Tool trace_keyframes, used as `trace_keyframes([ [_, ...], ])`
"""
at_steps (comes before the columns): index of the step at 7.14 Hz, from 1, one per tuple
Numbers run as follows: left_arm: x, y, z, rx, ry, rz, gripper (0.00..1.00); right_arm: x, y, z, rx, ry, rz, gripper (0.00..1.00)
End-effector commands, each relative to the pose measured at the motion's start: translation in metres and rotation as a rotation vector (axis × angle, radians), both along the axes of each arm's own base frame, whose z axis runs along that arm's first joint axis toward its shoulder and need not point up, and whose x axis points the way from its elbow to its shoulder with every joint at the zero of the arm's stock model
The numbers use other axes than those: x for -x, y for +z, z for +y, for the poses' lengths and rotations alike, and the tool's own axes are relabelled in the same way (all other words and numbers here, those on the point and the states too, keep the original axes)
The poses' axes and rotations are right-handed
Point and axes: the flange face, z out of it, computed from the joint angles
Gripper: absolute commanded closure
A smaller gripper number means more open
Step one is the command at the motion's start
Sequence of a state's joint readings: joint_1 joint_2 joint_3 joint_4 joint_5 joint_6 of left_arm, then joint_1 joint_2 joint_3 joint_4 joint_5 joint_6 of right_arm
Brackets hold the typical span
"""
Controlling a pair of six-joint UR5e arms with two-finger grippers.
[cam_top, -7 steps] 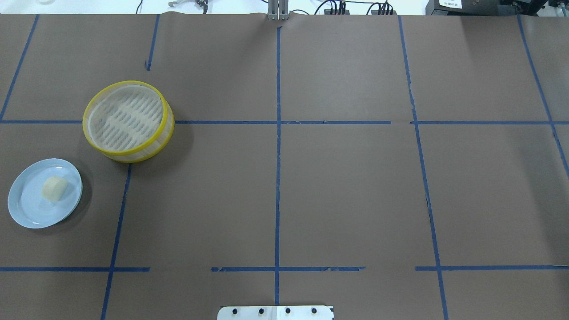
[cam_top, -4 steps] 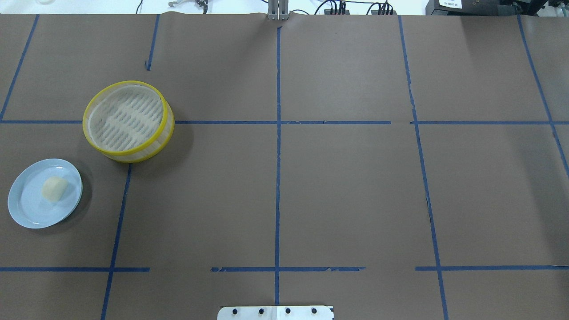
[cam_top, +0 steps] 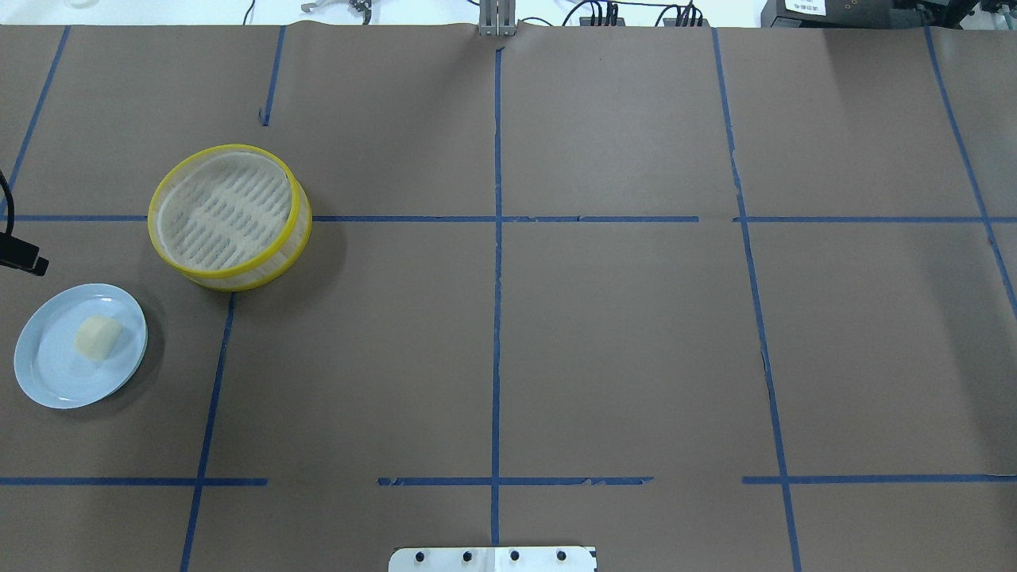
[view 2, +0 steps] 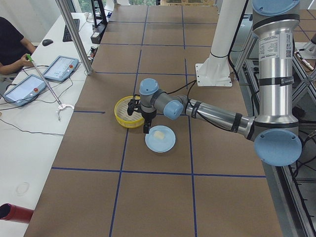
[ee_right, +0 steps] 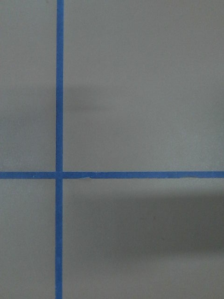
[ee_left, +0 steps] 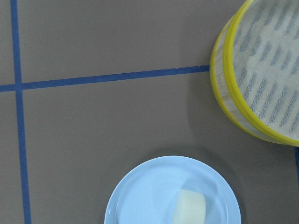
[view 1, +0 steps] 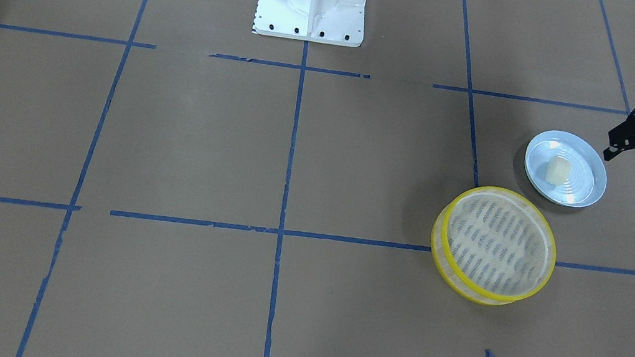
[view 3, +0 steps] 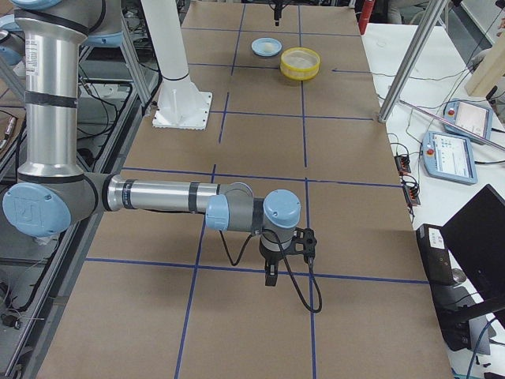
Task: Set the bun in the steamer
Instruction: 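Move the left gripper down over the pale bun on the blue plate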
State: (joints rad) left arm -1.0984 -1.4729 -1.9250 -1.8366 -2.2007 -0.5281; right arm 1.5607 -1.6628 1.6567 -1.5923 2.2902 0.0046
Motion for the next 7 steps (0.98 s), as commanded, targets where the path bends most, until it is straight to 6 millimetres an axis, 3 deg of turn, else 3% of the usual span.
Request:
trace_keyframes([
  [1,-0.037,-0.002,0.012,0.015,0.027,-0.01,0.0,0.0,0.0,0.0,0.0,-0.001,0.0,0.0],
  [2,-0.058,0.002,0.018,0.023,0.019,-0.034,0.0,0.0,0.0,0.0,0.0,-0.001,0.0,0.0],
  [7,-0.082,0.062,0.036,0.014,0.037,-0.041,0.0,0.0,0.0,0.0,0.0,0.001,0.0,0.0],
])
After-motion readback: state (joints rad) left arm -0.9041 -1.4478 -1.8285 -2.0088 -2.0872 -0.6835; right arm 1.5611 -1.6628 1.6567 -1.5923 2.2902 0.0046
